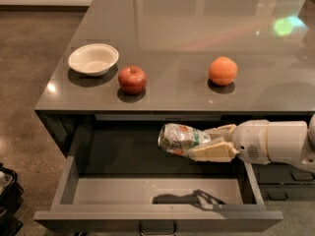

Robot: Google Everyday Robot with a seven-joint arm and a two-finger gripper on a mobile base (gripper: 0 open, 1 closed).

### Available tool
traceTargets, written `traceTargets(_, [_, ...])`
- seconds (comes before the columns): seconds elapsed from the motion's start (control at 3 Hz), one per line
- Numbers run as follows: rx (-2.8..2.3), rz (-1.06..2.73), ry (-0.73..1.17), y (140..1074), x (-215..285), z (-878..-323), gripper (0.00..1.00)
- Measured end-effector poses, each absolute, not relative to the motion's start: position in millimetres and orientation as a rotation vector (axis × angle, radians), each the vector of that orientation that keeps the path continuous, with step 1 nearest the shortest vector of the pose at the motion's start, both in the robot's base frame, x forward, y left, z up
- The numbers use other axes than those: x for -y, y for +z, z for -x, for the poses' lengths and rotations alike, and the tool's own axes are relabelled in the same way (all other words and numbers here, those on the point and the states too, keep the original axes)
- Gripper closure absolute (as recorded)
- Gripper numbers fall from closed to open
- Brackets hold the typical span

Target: Place 7up can into top drawer

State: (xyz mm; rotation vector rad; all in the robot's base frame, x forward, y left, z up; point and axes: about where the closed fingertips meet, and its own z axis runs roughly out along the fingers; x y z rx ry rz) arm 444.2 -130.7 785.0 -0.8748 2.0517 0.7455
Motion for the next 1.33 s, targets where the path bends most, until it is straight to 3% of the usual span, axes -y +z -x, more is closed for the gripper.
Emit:
traceTargets(0.67, [-2.085,0.829,0.809,761,131,-450,1.0])
traceTargets(1.33, [-2.251,0.591,1.008,646,141,-459,1.0])
